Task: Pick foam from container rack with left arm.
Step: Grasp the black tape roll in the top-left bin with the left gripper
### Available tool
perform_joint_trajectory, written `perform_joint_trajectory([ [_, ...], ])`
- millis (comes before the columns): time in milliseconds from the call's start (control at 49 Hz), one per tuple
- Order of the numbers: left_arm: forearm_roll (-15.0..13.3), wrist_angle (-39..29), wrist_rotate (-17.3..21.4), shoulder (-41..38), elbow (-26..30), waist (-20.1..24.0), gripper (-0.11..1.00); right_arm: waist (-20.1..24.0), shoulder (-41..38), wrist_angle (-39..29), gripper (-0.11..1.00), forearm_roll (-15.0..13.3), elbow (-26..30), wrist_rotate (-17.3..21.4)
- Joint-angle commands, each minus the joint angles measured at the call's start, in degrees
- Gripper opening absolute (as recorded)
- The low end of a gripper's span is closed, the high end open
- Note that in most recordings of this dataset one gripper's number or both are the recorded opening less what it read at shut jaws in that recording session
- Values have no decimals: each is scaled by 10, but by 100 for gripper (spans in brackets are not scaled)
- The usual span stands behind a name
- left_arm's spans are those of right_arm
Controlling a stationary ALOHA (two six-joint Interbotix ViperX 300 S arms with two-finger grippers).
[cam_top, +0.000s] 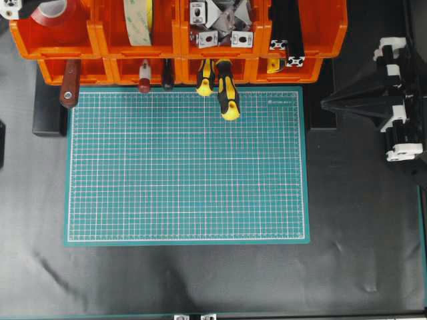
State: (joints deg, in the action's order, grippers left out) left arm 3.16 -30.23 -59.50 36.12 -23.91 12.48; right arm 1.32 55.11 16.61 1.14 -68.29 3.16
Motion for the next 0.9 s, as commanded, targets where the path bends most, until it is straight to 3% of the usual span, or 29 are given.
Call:
perform_joint_trajectory([
  [0, 2, 7, -3, -1, 17, 4, 19, 3, -4, 10, 0, 2, 11, -2],
  [163, 1, 5, -27, -18, 16, 4, 68, 3, -4, 10, 0, 1, 9, -4],
  [285, 1, 7, -64, -25, 14, 5, 90, 3, -4, 10, 0, 1, 7, -4],
  [489, 2, 9, -91, -36, 11, 16, 87, 7, -3, 10, 0, 1, 7, -4],
  [877, 1, 23, -95, -88, 12, 31, 88, 24, 10, 7, 0, 1, 10, 0],
])
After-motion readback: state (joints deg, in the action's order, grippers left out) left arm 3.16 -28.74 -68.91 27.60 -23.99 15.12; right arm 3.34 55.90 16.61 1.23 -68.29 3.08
